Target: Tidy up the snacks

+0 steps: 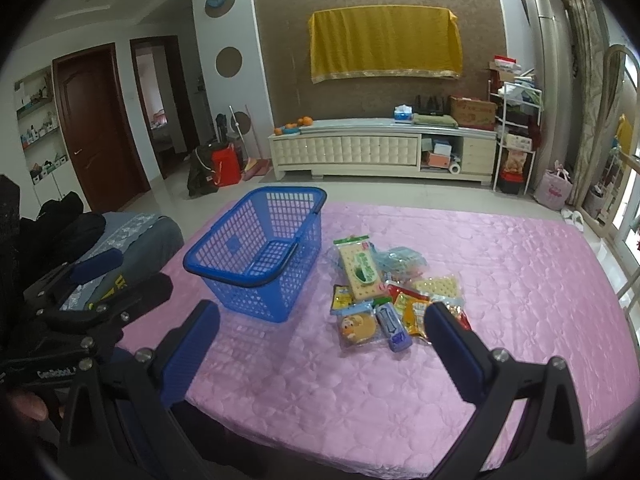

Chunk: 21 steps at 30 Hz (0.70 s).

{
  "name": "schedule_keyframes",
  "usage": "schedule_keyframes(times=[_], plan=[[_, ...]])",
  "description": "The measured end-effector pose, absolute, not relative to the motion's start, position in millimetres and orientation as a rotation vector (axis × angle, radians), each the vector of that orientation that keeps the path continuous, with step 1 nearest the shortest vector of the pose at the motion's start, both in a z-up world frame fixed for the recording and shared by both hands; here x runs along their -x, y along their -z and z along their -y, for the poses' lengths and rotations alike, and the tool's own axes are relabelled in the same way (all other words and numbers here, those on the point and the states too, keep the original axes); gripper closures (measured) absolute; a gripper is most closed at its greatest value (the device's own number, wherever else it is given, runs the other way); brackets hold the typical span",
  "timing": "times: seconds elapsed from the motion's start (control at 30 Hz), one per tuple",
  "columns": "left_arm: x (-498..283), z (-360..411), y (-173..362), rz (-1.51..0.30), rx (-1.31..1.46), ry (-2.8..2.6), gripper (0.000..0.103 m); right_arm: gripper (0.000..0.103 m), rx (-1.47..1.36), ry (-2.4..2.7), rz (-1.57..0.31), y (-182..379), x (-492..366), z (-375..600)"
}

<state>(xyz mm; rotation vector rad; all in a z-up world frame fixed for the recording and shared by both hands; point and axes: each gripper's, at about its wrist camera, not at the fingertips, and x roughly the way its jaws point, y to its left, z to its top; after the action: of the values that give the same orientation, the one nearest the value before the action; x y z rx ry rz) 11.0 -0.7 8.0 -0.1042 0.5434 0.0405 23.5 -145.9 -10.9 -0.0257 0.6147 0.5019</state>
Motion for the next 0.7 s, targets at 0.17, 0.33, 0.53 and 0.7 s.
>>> schedule_keyframes(times=[0.17, 0.33, 0.53, 0.7], plan=[[-32, 11, -17, -0.548, 0.096, -0.025, 0.000, 0.000, 0.037, -0.510, -0.607, 1, -38, 154], [-64, 27, -29, -0.556, 0.088, -0.007, 0.000, 0.000, 0.054, -0.509, -0.598, -11, -63, 168], [-114, 50, -33, -0.581, 0.079, 0.024, 0.000, 0.000, 0.053, -0.472, -0.613, -17, -103, 191], [-161, 68, -27, -0.637, 0.072, 0.020, 0.000, 0.000, 0.044, -0.446, -0.651, -12, -141, 207]])
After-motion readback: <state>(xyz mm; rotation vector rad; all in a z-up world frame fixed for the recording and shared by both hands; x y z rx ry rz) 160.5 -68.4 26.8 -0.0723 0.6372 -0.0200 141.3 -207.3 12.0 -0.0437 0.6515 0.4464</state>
